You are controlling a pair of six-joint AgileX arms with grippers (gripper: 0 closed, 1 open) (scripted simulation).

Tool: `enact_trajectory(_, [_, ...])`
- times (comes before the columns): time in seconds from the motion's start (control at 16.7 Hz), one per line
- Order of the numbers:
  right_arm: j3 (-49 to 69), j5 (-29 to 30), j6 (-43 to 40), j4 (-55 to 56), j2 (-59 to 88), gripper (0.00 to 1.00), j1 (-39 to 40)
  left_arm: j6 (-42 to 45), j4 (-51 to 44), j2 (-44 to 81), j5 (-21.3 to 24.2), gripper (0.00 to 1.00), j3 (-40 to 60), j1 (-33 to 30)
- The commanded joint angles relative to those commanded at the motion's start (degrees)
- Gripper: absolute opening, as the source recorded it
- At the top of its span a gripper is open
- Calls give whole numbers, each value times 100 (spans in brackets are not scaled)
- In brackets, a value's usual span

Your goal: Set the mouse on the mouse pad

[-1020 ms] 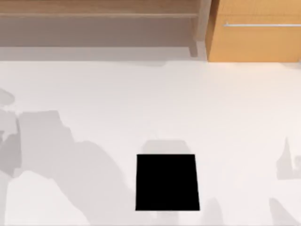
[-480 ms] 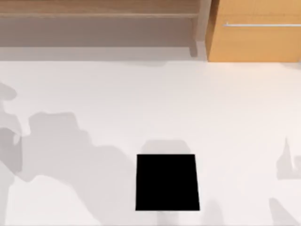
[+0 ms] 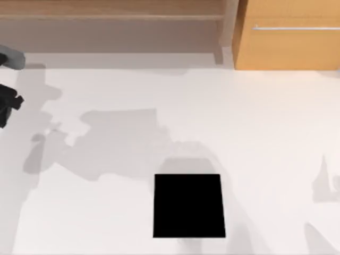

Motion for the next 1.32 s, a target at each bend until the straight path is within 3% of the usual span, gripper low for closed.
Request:
enact_trajectory(0.54, [0,0,0,0,0,100,0,-5246,75,509,-40,0,260,-3383])
enact_trajectory(0.78, [0,0,0,0,0,100,0,-7056,224,524,-83,0,279,-4677])
enact_trajectory(1.02, [0,0,0,0,0,100,0,-7911,351,466,-137,0,260,-5398])
enact_trajectory(1.32, [0,0,0,0,0,100,0,-7961,355,470,-137,0,251,-5435])
